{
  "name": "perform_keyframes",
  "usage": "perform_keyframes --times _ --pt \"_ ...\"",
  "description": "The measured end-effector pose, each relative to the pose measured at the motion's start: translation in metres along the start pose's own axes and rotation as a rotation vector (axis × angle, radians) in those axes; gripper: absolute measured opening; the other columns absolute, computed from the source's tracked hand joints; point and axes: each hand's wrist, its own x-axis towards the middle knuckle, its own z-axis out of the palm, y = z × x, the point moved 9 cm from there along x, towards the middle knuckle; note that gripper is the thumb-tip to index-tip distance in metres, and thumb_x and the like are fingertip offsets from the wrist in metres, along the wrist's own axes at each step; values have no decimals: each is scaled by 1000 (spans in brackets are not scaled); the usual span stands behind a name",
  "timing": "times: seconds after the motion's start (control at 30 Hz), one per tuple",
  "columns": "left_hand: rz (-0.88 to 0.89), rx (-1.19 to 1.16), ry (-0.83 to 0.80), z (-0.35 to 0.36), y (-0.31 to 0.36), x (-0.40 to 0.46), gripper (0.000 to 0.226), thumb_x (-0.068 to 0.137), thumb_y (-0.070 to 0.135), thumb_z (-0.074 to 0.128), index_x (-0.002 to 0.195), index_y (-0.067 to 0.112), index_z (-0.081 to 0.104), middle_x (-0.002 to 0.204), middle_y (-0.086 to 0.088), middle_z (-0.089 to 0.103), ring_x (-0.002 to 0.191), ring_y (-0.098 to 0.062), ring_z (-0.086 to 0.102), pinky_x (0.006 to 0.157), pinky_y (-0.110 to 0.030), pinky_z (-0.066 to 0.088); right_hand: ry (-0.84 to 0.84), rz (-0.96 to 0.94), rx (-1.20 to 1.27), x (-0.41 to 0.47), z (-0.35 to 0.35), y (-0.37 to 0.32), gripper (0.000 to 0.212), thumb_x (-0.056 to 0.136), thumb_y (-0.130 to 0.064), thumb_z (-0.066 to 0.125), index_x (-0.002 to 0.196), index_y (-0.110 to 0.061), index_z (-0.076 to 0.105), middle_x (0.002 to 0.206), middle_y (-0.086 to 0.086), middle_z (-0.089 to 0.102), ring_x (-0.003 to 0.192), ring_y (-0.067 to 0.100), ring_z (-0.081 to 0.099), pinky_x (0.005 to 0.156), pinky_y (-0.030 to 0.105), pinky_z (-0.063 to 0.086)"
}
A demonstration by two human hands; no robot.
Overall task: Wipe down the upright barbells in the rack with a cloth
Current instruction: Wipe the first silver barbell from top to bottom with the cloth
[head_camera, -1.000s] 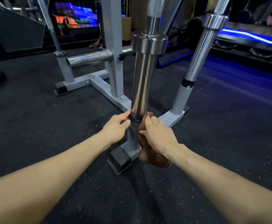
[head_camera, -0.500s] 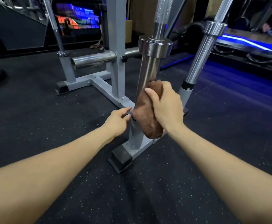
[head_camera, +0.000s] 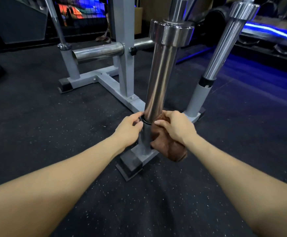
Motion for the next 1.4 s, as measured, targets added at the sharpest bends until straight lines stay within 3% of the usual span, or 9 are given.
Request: perform_keyframes --times 0.13,0.3,0.43,0.57,0.77,1.0,1.13,1.33,1.4 --pt "28 26 4 -2 -2 1 44 99 17 43 135 42 46 107 10 50 105 -18 56 93 -36 48 -55 -12 50 12 -2 13 38 92 -39 58 130 -34 56 125 -2 64 121 26 52 95 39 44" --pt "-3 -6 19 -8 -10 1 44 96 17 48 131 44 49 101 21 51 109 -20 56 103 -44 42 88 159 21 21 -9 30 41 97 -30 48 132 -10 38 133 17 47 120 39 45 95 43 36" --pt "-24 0 0 -5 -10 0 44 95 18 51 132 42 48 102 22 52 111 -20 56 104 -45 42 -79 31 51 18 12 5 54 88 -12 46 141 -13 32 135 17 40 124 39 33 100 39 28" --pt "-41 -26 -22 -4 -5 -1 46 95 16 53 137 36 46 113 12 52 116 -19 53 105 -43 40 -96 -56 39 0 14 2 57 89 -13 52 144 -14 34 130 16 43 122 38 40 108 42 30" --pt "-77 -19 -71 0 1 -7 52 96 18 53 143 32 37 134 9 47 125 -19 46 109 -43 36 -102 -124 -13 -30 8 -14 21 97 -20 52 108 -3 53 114 16 47 108 32 49 90 28 32" --pt "-95 -33 -41 -8 -1 -5 43 96 18 52 136 34 47 127 10 56 120 -19 52 109 -44 36 237 -151 168 -38 -44 -36 22 91 -24 61 96 -18 40 101 5 62 92 23 56 78 36 44" --pt "-103 -53 -60 -8 -3 -7 43 97 16 50 136 34 47 122 14 55 116 -16 54 107 -43 39 193 -64 133 -29 -27 -24 19 89 -16 62 89 -18 43 94 7 67 94 29 60 80 39 47" --pt "-102 -47 -68 -6 -9 -2 42 97 18 51 135 37 48 117 18 52 121 -17 51 110 -45 34 149 -27 24 -8 -20 -8 12 87 -6 57 96 -14 54 101 10 68 98 34 59 71 34 43" --pt "-99 -46 -67 -5 -11 -1 44 97 19 51 135 39 47 117 20 51 122 -18 51 110 -45 34 164 -21 13 2 -22 -5 30 88 -4 53 113 -17 63 110 8 67 105 32 58 74 31 40"
